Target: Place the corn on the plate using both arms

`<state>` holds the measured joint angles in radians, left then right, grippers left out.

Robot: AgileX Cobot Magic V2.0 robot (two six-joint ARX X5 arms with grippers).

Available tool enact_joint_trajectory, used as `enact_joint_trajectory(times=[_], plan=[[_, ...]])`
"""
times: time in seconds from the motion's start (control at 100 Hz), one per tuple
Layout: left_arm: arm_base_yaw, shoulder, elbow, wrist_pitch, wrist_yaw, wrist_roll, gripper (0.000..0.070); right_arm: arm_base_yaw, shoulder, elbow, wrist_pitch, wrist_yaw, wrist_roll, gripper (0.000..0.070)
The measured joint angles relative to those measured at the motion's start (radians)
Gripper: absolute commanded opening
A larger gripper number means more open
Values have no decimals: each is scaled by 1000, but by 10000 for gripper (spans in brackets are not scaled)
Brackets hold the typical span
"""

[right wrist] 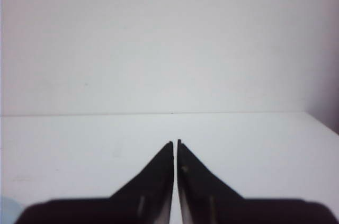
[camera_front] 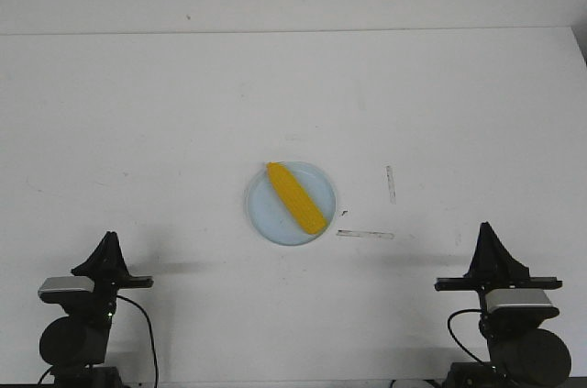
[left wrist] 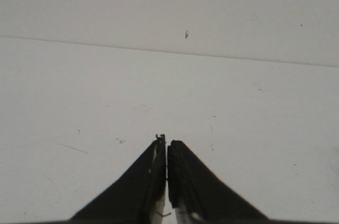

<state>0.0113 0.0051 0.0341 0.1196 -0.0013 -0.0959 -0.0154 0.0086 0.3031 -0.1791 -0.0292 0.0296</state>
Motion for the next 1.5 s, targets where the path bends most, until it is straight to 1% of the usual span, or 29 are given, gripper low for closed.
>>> enact_joint_trajectory(times=[0.09, 0.22, 0.32, 0.49, 0.55, 0.61, 1.5], plan=[[0, 0, 0, 0, 0, 0, 1, 1, -8, -84, 74, 1, 0, 13], [0, 0, 0, 0, 0, 0, 1, 2, -7, -156, 83, -4, 0, 13], [0, 0, 0, 0, 0, 0, 1, 2, -7, -185, 132, -5, 0, 13], [0, 0, 0, 0, 0, 0, 1, 2, -7, -279, 295, -6, 0, 13], [0, 0, 0, 0, 0, 0, 1, 2, -7, -289, 267, -23, 0, 13], [0, 0, 0, 0, 0, 0, 1, 2, -5, -289, 267, -31, 0, 13], [0, 0, 0, 0, 0, 0, 1, 2, -7, -289, 263, -24, 0, 13]])
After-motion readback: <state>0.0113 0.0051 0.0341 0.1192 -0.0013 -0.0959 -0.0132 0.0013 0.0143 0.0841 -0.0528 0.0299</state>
